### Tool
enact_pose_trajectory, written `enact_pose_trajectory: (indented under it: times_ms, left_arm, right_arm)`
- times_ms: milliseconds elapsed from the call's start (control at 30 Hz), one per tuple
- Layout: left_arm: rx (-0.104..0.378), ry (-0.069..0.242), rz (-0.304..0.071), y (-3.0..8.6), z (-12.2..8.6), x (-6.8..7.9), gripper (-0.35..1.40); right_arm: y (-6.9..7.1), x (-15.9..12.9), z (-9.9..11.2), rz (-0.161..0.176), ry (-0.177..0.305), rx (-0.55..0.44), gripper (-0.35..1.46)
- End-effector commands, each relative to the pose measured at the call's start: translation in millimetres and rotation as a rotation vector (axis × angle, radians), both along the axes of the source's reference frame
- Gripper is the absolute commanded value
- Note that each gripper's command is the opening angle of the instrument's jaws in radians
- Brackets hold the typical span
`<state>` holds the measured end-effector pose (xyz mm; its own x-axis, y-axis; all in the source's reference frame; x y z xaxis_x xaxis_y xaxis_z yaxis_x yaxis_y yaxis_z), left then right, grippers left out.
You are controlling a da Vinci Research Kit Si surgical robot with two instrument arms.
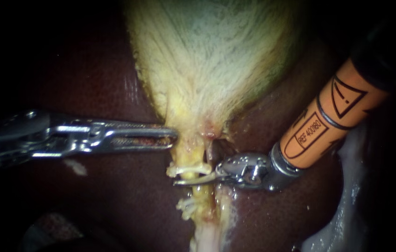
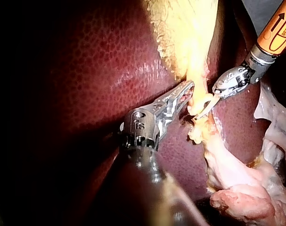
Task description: Go back from the cut left tube
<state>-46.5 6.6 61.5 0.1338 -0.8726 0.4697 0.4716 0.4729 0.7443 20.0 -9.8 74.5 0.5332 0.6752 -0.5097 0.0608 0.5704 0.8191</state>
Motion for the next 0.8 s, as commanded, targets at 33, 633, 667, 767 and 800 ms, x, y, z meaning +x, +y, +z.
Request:
enact_pose_trajectory:
  times_ms: [33, 633, 667, 767, 800]
  left_arm:
    - [0.000, 0.000, 0.000, 0.0, 0.0, 0.0, -0.35]
    - [0.001, -0.001, 0.001, 0.1, -0.1, 0.2, -0.35]
    - [0.001, -0.001, 0.001, 0.1, -0.1, 0.2, -0.35]
    - [0.001, -0.001, 0.001, 0.1, -0.1, 0.2, -0.35]
    - [0.001, -0.001, 0.001, 0.1, -0.1, 0.2, -0.35]
  right_arm:
    - [0.0, 0.0, 0.0, 0.000, 0.000, -0.001, -0.35]
    - [-0.8, 0.4, 0.4, 0.002, -0.001, -0.008, 0.68]
    - [-0.9, 0.5, 0.4, 0.002, -0.001, -0.008, 0.71]
    - [-0.9, 0.5, 0.3, 0.002, -0.001, -0.008, 0.76]
    - [-0.9, 0.5, 0.3, 0.002, -0.001, -0.008, 0.79]
